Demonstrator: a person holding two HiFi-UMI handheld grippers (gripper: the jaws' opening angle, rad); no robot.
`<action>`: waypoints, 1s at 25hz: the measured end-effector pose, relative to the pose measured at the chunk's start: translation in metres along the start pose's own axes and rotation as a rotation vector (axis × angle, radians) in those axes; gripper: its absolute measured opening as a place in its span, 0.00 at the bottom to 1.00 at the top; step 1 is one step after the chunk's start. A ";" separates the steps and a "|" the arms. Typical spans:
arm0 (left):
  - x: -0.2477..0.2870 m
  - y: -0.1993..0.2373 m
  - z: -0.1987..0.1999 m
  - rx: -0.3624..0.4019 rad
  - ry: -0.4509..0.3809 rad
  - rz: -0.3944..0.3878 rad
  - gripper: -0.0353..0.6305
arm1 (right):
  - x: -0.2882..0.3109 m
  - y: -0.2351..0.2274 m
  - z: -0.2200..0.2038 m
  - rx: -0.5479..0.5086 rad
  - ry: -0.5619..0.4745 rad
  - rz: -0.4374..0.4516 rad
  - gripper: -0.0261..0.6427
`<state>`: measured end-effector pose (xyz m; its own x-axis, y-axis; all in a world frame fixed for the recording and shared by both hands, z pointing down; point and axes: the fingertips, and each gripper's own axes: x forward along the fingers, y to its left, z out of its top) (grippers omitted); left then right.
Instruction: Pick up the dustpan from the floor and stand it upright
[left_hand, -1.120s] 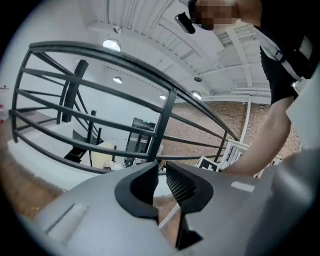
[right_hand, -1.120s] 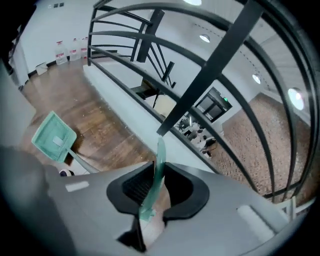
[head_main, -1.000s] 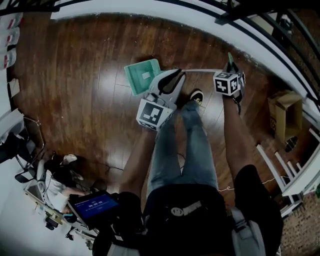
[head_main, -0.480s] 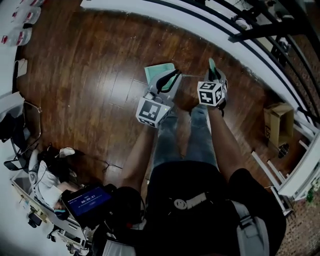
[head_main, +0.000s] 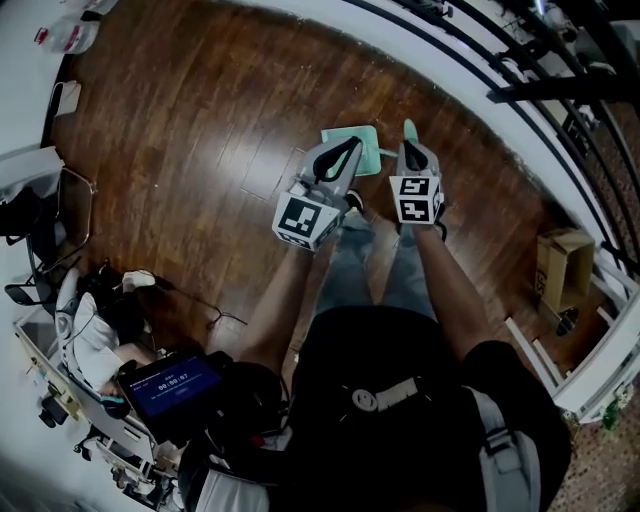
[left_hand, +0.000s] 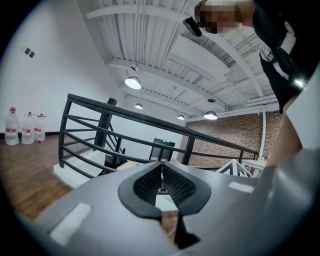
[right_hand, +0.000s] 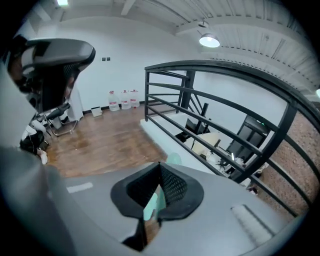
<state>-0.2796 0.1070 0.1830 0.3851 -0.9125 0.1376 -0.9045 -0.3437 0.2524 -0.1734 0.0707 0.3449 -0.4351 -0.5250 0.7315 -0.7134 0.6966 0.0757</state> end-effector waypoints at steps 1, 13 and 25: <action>-0.004 0.002 0.001 0.000 -0.003 0.007 0.08 | -0.001 0.006 0.001 -0.003 -0.014 0.022 0.04; -0.028 -0.043 0.033 0.041 -0.044 0.009 0.08 | -0.094 0.002 0.041 0.061 -0.314 0.148 0.04; -0.078 -0.228 0.100 0.191 -0.138 0.048 0.08 | -0.316 -0.027 0.043 0.073 -0.635 0.259 0.04</action>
<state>-0.1220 0.2342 0.0188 0.3245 -0.9458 0.0097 -0.9443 -0.3233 0.0612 -0.0401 0.1964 0.0825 -0.8181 -0.5463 0.1797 -0.5686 0.8152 -0.1103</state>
